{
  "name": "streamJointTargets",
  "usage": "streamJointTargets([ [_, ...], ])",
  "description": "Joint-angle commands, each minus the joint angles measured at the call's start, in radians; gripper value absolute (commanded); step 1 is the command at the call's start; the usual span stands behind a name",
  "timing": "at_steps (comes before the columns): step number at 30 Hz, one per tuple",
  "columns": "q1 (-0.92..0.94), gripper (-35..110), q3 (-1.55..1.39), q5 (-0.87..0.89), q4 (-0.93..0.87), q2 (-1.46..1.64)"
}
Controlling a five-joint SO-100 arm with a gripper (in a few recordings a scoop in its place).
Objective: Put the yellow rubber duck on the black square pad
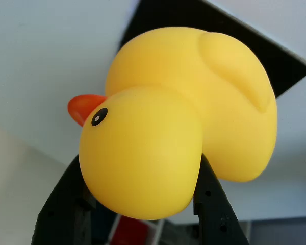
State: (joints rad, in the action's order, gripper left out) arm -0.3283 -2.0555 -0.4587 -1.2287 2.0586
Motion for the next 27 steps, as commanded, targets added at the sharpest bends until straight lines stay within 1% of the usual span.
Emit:
streamJointTargets([
  [1, -0.035, 10, -0.014, -0.002, 0.008, -0.049],
  [3, -0.081, 10, -0.034, -0.002, 0.009, -0.055],
  [7, -0.255, 10, -0.049, 0.0, 0.009, -0.057],
  [9, -0.301, 10, -0.04, 0.011, 0.011, -0.057],
  [17, -0.29, 10, -0.038, 0.026, 0.012, -0.055],
  [23, -0.187, 10, -0.037, 0.025, 0.015, -0.055],
  [27, -0.178, 10, -0.037, 0.025, 0.015, -0.048],
])
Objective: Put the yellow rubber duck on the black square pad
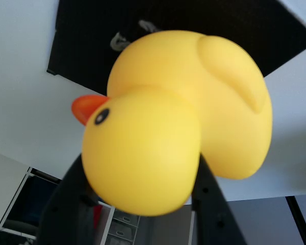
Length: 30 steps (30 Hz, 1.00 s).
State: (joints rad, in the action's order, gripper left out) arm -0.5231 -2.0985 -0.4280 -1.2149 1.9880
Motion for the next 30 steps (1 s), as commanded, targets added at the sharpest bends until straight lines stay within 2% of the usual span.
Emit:
streamJointTargets([
  [1, 0.017, 10, 0.006, -0.006, 0.002, 0.023],
  [5, 0.026, 10, 0.006, -0.003, 0.005, 0.023],
  [11, 0.031, 10, -0.011, -0.006, 0.135, 0.014],
  [17, 0.031, 11, -0.011, -0.009, 0.129, 0.012],
  [25, 0.017, 30, -0.114, -0.009, 0.126, 0.023],
  [30, 0.017, 30, -0.141, -0.008, 0.126, 0.026],
])
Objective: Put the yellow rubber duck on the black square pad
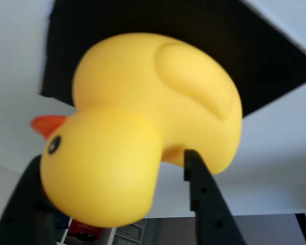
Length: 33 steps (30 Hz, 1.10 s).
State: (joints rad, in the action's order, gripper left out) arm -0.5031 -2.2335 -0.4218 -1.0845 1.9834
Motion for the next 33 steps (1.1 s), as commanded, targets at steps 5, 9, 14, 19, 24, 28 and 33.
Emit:
streamJointTargets([
  [5, -0.005, 30, 0.025, -0.014, -0.005, 0.032],
  [9, 0.008, 31, 0.089, -0.014, -0.005, 0.032],
  [14, 0.008, 31, 0.14, -0.014, -0.006, 0.032],
  [19, 0.005, 30, 0.133, -0.011, -0.046, 0.032],
  [24, 0.002, 30, 0.147, -0.014, -0.207, 0.092],
  [28, 0.011, 30, 0.158, -0.015, -0.242, 0.259],
  [33, 0.012, 30, 0.186, -0.015, -0.298, 0.319],
])
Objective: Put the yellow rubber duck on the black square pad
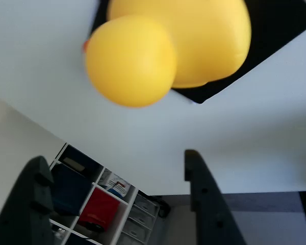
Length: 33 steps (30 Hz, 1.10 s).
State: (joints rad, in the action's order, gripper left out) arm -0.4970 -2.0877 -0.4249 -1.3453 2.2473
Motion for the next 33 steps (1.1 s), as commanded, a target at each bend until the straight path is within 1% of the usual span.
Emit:
streamJointTargets([
  [1, 0.009, 30, 0.04, -0.012, -0.035, 0.063],
  [4, 0.097, 30, 0.054, -0.012, -0.031, 0.066],
  [12, 0.601, 30, 0.183, 0.002, -0.032, 0.069],
  [15, 0.75, 30, 0.172, 0.003, -0.031, 0.091],
  [17, 0.816, 30, 0.172, 0.003, -0.031, 0.141],
  [20, 0.841, 28, 0.147, 0.006, -0.031, 0.242],
  [23, 0.841, 20, 0.054, 0.008, -0.002, 0.345],
  [28, 0.842, 6, -0.201, 0.069, 0.173, 0.497],
  [33, 0.841, 3, -0.459, 0.094, 0.313, 0.632],
])
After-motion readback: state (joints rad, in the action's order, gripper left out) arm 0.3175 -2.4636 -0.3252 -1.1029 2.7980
